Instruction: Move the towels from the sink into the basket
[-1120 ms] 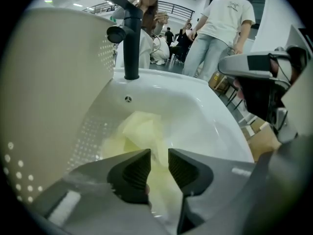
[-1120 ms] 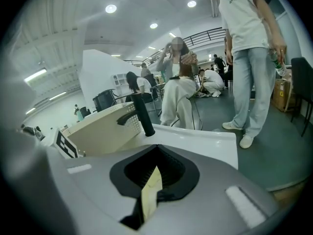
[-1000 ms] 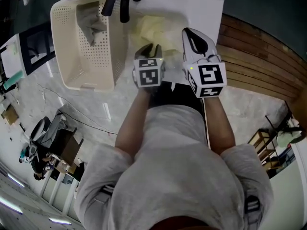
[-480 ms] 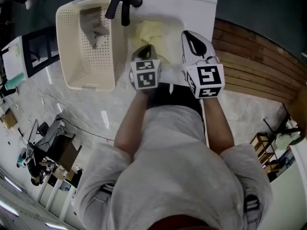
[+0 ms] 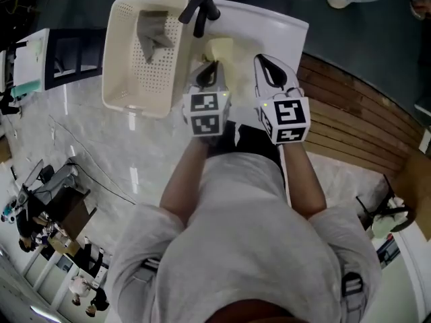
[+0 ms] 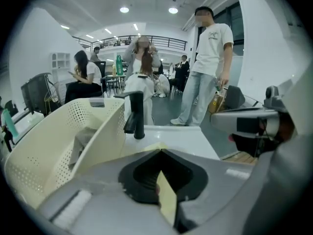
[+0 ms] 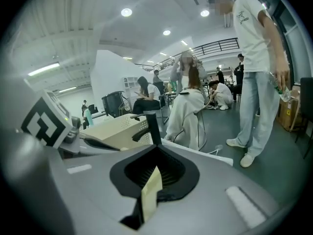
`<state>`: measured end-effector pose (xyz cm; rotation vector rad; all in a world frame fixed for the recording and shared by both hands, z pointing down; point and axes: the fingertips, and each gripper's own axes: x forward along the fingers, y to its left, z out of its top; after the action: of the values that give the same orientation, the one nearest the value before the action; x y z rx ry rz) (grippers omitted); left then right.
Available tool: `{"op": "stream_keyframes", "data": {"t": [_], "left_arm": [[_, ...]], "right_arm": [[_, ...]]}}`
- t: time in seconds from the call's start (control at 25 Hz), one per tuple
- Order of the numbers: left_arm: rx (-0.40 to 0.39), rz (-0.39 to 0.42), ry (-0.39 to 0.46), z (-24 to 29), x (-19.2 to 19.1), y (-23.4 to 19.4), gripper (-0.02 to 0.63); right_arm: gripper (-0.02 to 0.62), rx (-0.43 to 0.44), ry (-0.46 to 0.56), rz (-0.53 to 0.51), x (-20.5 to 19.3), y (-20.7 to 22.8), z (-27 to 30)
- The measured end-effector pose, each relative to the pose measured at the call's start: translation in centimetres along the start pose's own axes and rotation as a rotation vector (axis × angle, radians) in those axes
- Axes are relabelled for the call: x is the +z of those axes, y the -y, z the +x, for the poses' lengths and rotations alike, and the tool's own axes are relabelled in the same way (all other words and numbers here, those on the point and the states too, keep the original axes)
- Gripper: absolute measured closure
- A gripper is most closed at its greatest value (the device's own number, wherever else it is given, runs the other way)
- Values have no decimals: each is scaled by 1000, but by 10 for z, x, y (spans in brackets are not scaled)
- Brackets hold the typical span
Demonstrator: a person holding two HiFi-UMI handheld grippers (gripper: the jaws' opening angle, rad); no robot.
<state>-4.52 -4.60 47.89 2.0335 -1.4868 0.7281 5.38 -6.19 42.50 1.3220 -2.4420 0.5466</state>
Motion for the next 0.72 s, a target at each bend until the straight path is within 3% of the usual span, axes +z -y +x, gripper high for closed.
{"op": "stream_keyframes", "data": {"t": [0.44, 0.72], "left_arm": [[51, 22, 209, -60, 63, -2, 584], [138, 12, 316, -104, 93, -24, 584]], "right_arm": [[589, 80, 61, -107, 46, -43, -14], [589, 153, 114, -172, 78, -76, -19]]}}
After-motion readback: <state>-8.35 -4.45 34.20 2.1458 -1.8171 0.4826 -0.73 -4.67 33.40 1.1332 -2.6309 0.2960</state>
